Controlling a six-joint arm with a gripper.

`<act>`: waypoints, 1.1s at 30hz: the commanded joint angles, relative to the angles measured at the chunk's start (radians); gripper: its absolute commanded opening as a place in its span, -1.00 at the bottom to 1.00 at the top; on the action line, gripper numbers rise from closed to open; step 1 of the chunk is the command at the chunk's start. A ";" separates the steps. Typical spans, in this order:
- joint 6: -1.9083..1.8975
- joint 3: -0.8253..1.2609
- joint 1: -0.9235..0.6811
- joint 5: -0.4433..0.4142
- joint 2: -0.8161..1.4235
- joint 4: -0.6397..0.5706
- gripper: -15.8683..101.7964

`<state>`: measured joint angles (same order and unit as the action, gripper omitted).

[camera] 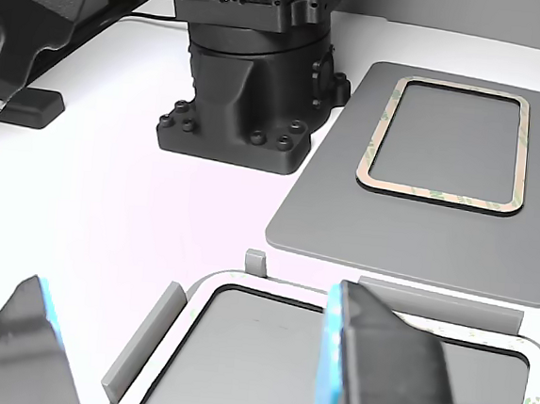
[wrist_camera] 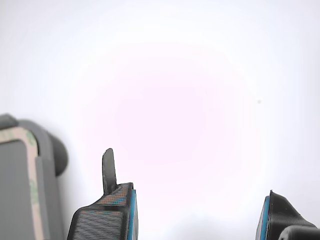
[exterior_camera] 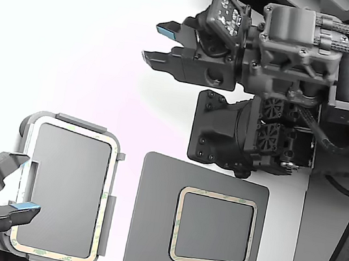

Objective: Move top rectangular frame to the holder.

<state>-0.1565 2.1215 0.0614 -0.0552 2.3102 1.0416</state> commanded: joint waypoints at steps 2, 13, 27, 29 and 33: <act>0.006 0.187 0.028 -0.003 0.221 -0.060 0.97; 0.034 0.463 0.028 -0.009 0.506 -0.091 0.97; 0.069 0.517 0.023 0.035 0.644 -0.077 0.97; 0.069 0.517 0.023 0.034 0.644 -0.077 0.97; 0.069 0.517 0.023 0.034 0.644 -0.077 0.97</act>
